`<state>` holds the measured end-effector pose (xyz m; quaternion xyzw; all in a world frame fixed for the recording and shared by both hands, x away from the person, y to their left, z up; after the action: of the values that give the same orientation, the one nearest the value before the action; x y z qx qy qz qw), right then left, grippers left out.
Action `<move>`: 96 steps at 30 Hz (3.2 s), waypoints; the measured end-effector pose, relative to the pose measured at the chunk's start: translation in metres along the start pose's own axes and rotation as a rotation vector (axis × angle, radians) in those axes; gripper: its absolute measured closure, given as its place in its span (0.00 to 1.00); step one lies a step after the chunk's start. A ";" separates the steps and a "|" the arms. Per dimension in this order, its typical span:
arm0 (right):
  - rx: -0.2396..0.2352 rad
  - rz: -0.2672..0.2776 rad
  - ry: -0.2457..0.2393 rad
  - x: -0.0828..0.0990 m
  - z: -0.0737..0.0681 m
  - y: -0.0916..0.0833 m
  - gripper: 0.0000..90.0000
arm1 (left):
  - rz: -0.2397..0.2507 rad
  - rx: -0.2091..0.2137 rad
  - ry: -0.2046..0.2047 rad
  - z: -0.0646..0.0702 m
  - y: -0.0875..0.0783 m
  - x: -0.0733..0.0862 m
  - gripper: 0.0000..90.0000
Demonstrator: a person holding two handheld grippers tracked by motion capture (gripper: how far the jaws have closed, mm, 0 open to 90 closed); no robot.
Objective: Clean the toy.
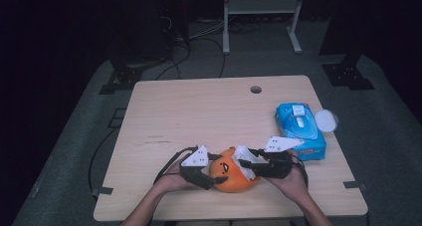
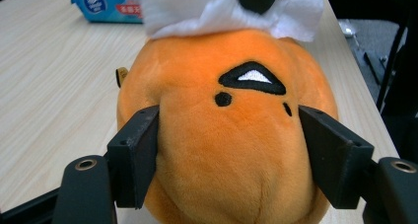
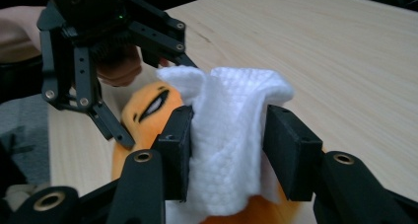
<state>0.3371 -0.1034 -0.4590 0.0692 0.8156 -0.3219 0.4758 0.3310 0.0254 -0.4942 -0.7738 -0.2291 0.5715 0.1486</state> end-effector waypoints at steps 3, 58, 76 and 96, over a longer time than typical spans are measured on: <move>-0.013 -0.003 0.005 0.001 -0.006 0.008 0.62 | -0.003 0.002 0.023 0.002 0.000 -0.001 0.31; 0.036 -0.054 0.035 0.002 0.000 -0.017 0.89 | 0.021 0.044 0.076 0.019 0.005 -0.023 0.35; 0.110 -0.049 0.075 0.009 0.025 -0.023 0.89 | 0.006 0.040 0.045 0.016 0.003 -0.015 0.35; -0.013 -0.104 0.031 0.021 -0.005 -0.027 0.89 | 0.020 0.025 -0.138 -0.006 -0.008 0.011 0.34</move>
<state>0.3110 -0.1257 -0.4623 0.0287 0.8274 -0.3397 0.4463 0.3382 0.0382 -0.4971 -0.7330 -0.2235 0.6278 0.1364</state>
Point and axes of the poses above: each handheld gripper's, and its own axes: y roughly forward along the jaws, x roughly out of its underside, z roughly to its right, the point moved 9 cm from there along y, roughly forward along the jaws, and after that the axes turned 15 degrees about y, right-handed, at the moved point
